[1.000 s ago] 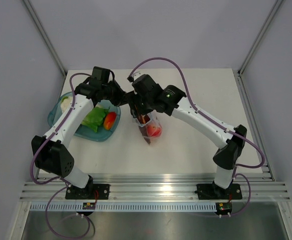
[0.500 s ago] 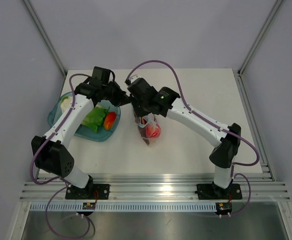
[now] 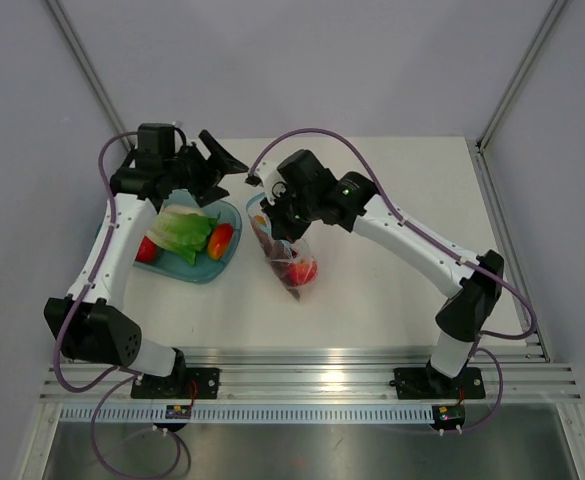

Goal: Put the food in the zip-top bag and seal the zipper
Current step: Zip the zipper food storage bag at the center of the board.

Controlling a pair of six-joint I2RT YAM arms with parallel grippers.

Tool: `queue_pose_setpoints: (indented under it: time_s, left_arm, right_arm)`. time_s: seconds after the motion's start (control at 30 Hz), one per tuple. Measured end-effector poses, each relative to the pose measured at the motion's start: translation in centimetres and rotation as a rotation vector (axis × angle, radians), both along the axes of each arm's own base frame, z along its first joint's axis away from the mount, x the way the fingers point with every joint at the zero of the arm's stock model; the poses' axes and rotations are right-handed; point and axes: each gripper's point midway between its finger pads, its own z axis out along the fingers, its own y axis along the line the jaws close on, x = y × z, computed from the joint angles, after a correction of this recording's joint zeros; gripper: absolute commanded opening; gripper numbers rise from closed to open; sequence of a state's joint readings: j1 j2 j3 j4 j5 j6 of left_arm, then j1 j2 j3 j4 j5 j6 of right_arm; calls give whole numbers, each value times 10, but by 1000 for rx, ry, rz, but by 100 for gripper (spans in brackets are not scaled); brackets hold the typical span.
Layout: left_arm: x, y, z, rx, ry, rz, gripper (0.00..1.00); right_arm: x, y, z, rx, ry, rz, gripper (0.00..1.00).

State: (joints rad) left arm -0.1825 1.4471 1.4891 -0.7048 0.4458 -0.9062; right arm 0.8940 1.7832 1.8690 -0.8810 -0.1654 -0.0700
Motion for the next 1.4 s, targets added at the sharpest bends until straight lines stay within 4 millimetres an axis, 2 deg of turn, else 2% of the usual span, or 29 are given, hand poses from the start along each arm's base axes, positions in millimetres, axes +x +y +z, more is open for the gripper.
queue_pose_setpoints:
  time_s: [0.1,0.17,0.27,0.4,0.53,0.63,0.77,0.87,1.0,1.13,1.3,1.4]
  left_arm:
    - [12,30,14,46,-80,18,89]
    - [13,31,27,66,-138,-19,91]
    - [7,21,39,66,-206,-101,91]
    - [-2,8,36,38,-263,-218,88]
    - [-7,0,28,40,-307,-306,86]
    - [-9,-11,35,84,-335,-379,88]
    - [-16,-42,52,145,-414,-506,85]
    - [-30,-52,46,169,-420,-580,80]
    - [-32,-46,27,216,-443,-621,78]
    - [-44,-33,6,223,-490,-639,78]
    - [-57,-13,10,253,-703,-623,78]
    - [-72,-13,22,272,-894,-655,73]
  right_arm:
    - [1,-12,3,25,-19,59,0]
    - [-1,-20,3,41,-64,115,0]
    - [-16,-32,0,61,-155,236,0]
    - [-35,-48,8,111,-297,401,0]
    - [-22,-51,26,149,-396,451,0]
    - [-17,-51,23,143,-418,479,0]
    - [-17,-46,16,143,-417,520,0]
    - [-17,-45,16,145,-424,539,0]
    - [-17,-46,18,160,-432,558,0]
    - [-14,-49,19,167,-436,559,0]
    - [-14,-52,20,177,-432,567,0]
    - [-18,-54,19,183,-414,579,0]
